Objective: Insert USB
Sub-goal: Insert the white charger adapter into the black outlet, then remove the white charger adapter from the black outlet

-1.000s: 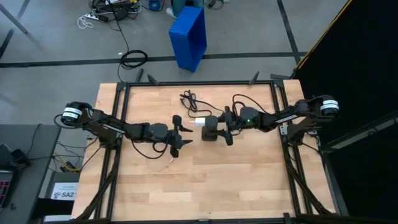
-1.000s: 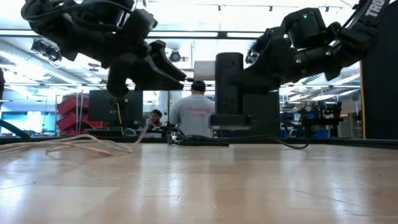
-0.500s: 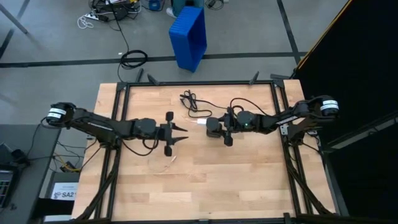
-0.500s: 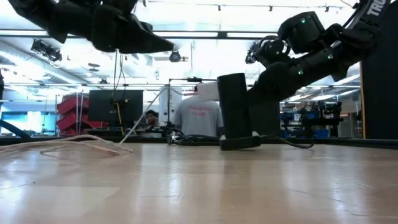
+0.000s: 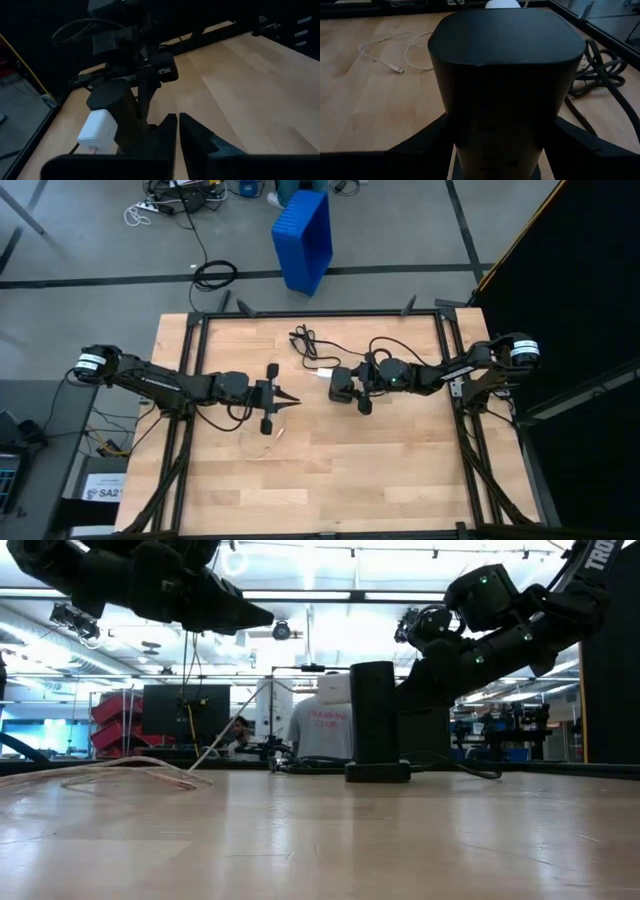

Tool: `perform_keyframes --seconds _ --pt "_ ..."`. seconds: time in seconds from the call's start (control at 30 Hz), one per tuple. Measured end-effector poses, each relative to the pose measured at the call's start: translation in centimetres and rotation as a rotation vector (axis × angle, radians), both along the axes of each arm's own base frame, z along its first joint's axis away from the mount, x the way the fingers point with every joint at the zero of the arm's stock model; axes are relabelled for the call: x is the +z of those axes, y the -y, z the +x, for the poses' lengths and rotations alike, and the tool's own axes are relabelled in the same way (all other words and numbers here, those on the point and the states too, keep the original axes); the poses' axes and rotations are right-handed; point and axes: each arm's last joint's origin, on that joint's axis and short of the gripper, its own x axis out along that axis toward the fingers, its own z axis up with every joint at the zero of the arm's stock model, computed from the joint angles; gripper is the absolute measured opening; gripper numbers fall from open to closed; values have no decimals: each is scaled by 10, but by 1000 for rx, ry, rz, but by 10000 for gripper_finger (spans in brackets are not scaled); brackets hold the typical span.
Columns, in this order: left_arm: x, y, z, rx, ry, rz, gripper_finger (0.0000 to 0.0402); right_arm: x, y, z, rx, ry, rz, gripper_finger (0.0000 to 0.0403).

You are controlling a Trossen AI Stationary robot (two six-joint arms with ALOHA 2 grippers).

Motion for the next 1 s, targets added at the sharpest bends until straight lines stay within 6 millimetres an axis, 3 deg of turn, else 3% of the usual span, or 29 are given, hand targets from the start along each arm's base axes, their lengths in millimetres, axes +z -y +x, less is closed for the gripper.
perform_keyframes --seconds 0.17,0.27,0.6,0.8,1.0 --pt "-2 0 -2 8 13 0 1 -1 0 -1 -9 -3 1 363" --pt "-3 0 -2 8 8 1 1 -1 1 -1 -33 0 22 390" --pt "-8 -2 -3 45 -46 16 0 6 0 -7 -34 -31 36 369" --pt "-11 -3 -3 74 -79 25 0 33 -8 -30 -18 -83 54 359" --pt "-3 -6 -13 99 -86 33 0 60 -13 -52 -44 -40 33 320"
